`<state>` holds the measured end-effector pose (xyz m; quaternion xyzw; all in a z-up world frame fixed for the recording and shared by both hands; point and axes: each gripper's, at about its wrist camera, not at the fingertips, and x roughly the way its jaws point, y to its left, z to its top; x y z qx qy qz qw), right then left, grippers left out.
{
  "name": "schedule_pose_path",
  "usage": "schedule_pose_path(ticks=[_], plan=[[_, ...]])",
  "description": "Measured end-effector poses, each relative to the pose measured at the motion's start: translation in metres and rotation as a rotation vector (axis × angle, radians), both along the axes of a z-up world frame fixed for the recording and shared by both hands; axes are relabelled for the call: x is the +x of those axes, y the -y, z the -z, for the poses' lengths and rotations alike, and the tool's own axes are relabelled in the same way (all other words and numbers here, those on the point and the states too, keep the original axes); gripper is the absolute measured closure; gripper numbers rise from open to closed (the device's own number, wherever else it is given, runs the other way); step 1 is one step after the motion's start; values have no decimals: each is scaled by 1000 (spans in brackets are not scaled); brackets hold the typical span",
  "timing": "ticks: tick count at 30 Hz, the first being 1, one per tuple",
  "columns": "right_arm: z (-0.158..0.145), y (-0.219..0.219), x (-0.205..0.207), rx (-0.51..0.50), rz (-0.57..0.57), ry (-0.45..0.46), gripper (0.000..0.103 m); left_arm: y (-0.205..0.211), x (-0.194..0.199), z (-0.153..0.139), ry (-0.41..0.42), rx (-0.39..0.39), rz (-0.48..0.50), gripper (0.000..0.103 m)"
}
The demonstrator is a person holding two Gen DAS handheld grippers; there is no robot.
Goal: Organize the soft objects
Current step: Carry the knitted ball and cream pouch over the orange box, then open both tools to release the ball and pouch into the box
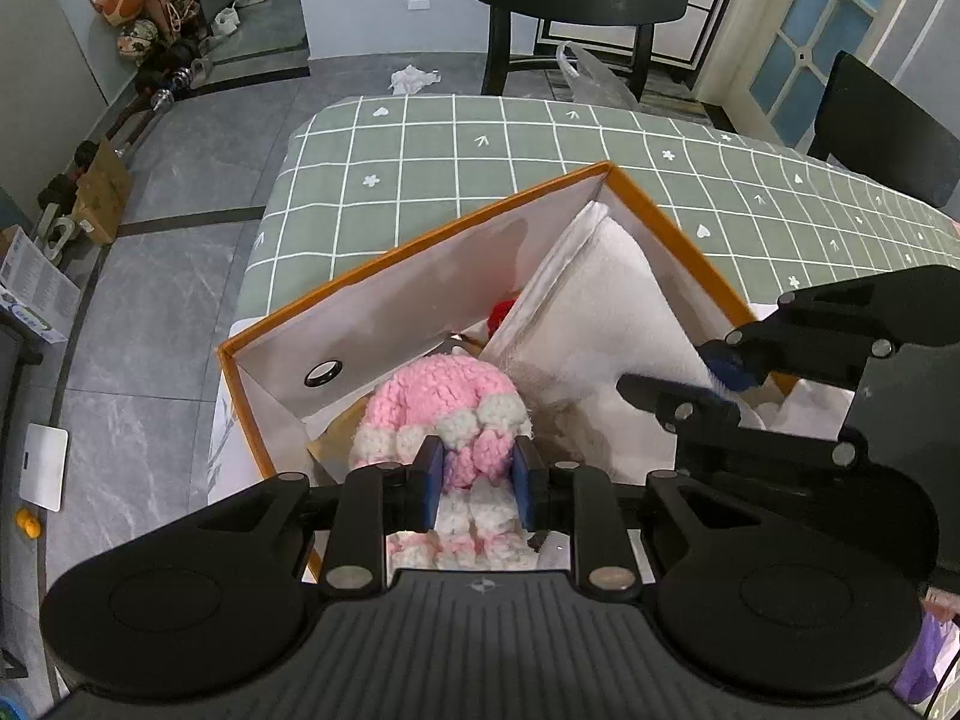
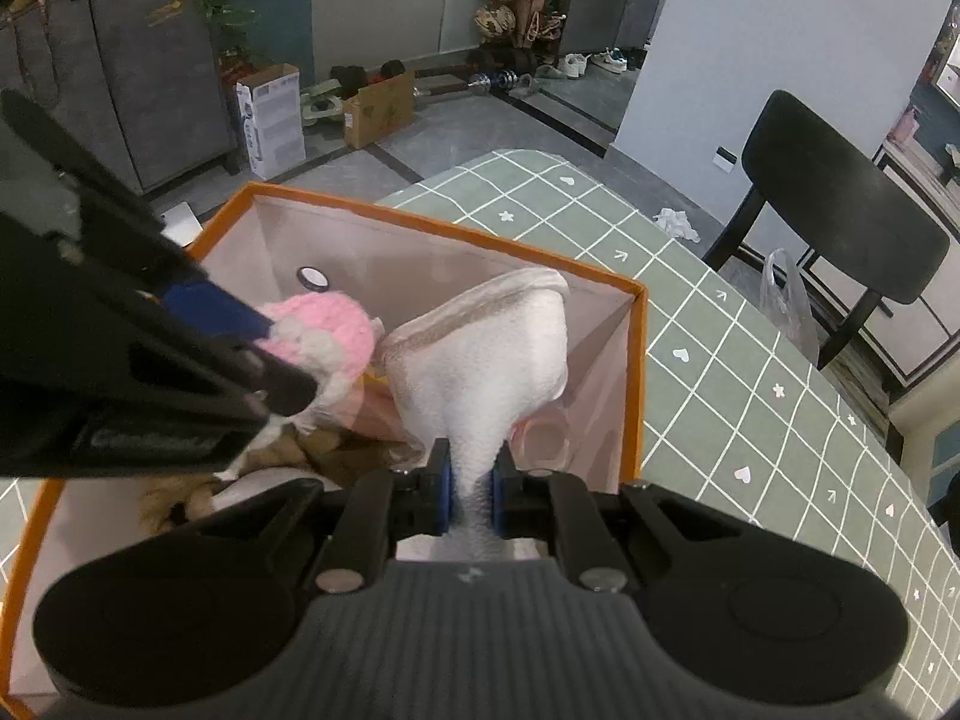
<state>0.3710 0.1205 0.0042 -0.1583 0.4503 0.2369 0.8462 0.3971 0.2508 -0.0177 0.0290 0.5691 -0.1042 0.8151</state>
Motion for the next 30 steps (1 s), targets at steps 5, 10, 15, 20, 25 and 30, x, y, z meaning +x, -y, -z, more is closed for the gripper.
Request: schedule_pose_path(ticks=[5, 10, 15, 20, 25, 30], plan=[[8, -2, 8, -2, 9, 8, 93, -3, 1, 6, 6, -12, -3, 76], [17, -6, 13, -4, 11, 12, 92, -2, 3, 16, 12, -10, -9, 73], [39, -16, 15, -44, 2, -10, 92, 0, 1, 27, 8, 6, 1, 72], [46, -18, 13, -57, 3, -4, 92, -2, -2, 29, 15, -7, -1, 72], [47, -23, 14, -72, -2, -1, 71, -2, -8, 29, 43, -4, -5, 66], [43, -27, 5, -86, 3, 14, 59, 2, -23, 12, 107, 3, -1, 48]])
